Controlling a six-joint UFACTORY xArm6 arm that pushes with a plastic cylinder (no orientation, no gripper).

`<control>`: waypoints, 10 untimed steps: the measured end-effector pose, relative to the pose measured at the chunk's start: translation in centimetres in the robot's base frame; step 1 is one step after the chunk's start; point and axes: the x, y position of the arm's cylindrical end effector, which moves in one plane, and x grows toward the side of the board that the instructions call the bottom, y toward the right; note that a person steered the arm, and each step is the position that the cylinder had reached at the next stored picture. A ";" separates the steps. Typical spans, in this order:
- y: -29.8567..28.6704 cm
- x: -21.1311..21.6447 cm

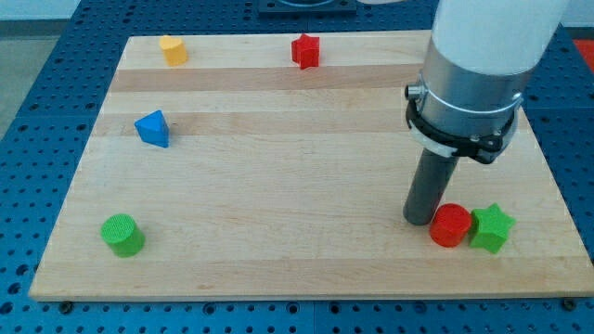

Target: Push the green circle closer to the red circle

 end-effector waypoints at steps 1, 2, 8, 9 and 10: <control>-4.5 1.2; -9.1 4.0; -36.2 6.2; -36.8 4.8; -36.7 2.9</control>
